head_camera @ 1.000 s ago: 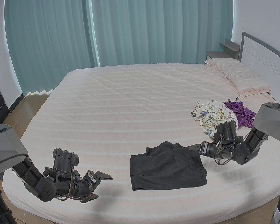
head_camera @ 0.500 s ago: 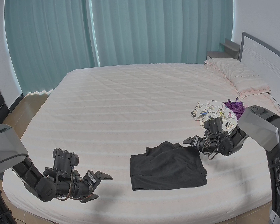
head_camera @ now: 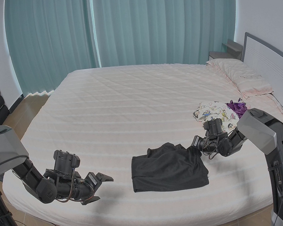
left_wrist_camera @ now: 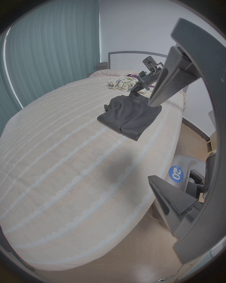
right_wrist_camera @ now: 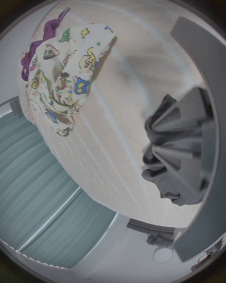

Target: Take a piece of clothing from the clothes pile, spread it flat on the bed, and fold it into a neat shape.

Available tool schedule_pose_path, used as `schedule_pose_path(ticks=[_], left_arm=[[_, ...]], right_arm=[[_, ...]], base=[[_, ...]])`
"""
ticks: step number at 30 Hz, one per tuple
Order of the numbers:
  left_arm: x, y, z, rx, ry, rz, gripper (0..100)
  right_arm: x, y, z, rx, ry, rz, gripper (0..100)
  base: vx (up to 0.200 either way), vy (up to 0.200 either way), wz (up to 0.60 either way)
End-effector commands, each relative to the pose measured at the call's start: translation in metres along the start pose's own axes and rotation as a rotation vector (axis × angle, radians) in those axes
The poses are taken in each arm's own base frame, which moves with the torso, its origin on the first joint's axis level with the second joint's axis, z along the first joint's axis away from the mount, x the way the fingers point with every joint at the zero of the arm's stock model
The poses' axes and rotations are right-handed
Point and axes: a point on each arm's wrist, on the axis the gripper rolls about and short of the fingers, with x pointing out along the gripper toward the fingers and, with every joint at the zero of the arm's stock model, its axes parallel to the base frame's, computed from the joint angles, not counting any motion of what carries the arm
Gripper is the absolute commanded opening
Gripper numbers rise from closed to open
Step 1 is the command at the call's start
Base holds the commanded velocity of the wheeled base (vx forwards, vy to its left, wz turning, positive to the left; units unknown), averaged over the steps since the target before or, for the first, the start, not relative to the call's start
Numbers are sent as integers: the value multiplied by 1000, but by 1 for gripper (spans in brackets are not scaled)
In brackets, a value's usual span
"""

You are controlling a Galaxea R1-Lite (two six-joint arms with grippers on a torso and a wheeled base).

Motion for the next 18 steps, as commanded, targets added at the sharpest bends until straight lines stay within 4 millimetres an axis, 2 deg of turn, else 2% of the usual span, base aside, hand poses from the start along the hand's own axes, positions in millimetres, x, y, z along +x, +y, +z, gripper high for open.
schedule_pose_path(ticks=[1, 7, 13, 18], left_arm=[[0, 0, 0, 0, 0, 0, 100], [0, 0, 0, 0, 0, 0, 100], [0, 0, 0, 0, 0, 0, 100], [0, 0, 0, 0, 0, 0, 100]], right_arm=[[2, 0, 9, 9, -36, -2, 0], [-5, 2, 22, 77, -73, 12, 0], [-8, 1, 26, 86, -80, 4, 0], [-5, -9, 27, 99, -97, -39, 0]], base=[[0, 0, 0], [0, 0, 0], [0, 0, 0], [0, 0, 0]])
